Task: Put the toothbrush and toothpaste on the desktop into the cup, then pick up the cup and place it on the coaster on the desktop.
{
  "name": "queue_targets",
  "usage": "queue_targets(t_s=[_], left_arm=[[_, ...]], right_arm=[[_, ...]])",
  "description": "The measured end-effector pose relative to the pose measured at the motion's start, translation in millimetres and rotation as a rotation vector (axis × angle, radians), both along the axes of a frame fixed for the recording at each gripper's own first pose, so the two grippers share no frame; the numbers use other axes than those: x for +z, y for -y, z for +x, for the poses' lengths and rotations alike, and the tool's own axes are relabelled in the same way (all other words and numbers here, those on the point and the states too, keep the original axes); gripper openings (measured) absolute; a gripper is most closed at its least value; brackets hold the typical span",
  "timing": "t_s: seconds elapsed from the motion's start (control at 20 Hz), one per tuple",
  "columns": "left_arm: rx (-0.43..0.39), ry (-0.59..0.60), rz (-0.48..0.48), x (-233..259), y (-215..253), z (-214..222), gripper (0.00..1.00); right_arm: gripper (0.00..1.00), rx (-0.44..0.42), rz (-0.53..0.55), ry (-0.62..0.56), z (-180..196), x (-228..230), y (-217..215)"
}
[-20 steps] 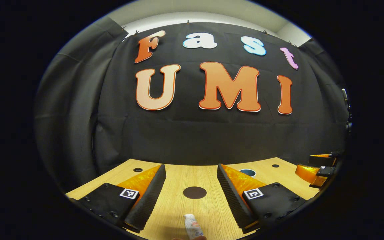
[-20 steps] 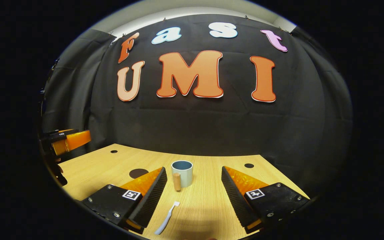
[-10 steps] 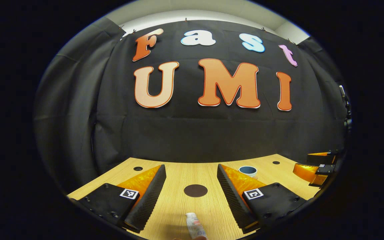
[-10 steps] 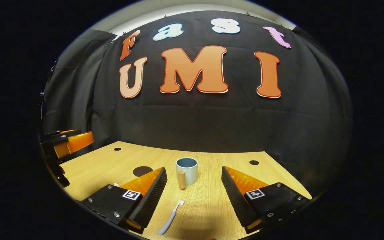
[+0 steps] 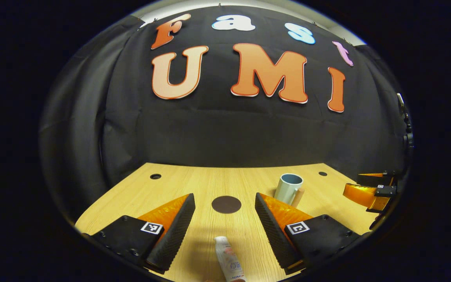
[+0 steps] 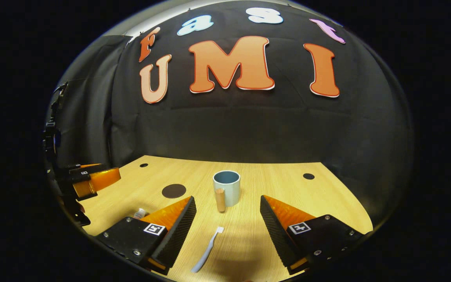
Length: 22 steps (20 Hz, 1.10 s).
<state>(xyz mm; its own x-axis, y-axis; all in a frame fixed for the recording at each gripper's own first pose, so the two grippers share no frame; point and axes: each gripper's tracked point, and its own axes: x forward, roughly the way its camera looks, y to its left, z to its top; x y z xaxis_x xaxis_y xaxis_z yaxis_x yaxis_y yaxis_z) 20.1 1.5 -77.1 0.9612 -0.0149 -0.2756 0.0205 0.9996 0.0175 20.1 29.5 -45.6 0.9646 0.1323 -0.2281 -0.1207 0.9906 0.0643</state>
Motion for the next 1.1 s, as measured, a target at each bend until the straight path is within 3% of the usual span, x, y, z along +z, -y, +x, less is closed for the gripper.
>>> queue_targets(t_s=[0.55, 0.85, 0.95, 1.05, 1.1], left_arm=[[-0.019, -0.329, 0.002, -42.5, 2.2, 7.1, 1.00], [-0.059, -0.505, -0.021, -77.7, 13.3, 0.3, 0.86], [-0.059, -0.553, -0.026, -85.7, 12.1, -3.3, 0.73], [-0.047, -0.605, -0.019, -94.1, 8.2, -8.8, 0.78], [-0.038, -0.638, -0.011, -99.6, 5.6, -11.9, 0.70]], right_arm=[[0.97, 0.023, -0.084, -0.267, 3.2, -45.6, 11.6], [0.97, 0.075, -0.084, -0.397, 1.7, -72.8, 2.3], [0.97, 0.084, -0.077, -0.426, 2.1, -78.1, -0.8], [0.90, 0.090, -0.056, -0.463, 2.7, -82.2, -3.8], [0.94, 0.096, -0.048, -0.482, 3.4, -86.7, -6.1]])
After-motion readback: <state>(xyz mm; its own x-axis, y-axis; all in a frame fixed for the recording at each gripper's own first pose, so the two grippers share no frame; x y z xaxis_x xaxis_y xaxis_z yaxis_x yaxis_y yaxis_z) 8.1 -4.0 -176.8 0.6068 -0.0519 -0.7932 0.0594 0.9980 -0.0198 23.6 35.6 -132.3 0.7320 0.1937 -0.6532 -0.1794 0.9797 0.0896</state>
